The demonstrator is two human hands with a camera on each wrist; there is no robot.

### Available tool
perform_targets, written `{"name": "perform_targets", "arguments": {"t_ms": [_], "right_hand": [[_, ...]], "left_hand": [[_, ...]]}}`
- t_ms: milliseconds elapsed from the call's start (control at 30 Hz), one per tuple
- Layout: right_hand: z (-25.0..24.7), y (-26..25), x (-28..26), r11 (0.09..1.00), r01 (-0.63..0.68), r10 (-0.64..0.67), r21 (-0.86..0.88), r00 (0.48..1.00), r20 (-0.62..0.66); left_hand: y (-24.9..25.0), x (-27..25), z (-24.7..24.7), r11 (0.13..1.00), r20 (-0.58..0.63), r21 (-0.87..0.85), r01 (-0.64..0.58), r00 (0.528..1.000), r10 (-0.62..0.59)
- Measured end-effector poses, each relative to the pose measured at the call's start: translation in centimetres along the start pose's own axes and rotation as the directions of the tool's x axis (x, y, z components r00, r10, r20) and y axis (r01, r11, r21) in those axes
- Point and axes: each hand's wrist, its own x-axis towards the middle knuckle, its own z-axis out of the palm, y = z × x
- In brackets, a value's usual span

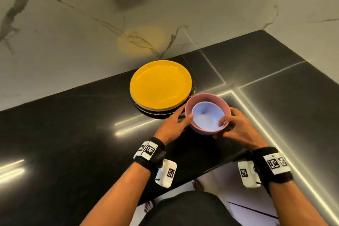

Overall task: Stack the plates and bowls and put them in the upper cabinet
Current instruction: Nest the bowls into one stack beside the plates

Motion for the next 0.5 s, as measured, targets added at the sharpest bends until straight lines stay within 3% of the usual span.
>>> {"name": "perform_targets", "arguments": {"t_ms": [233,500], "right_hand": [[-5.1,5.5,2.1,0.998,-0.063,0.063,0.002,0.979,-0.194],[-5.6,8.4,4.8,0.997,-0.065,0.054,-0.052,0.98,-0.191]], "left_hand": [[1.0,1.9,2.4,0.997,-0.131,-0.071,0.039,0.99,-0.048],[0.2,0.7,3.2,0.993,-0.195,-0.066,0.094,0.975,-0.105]]}}
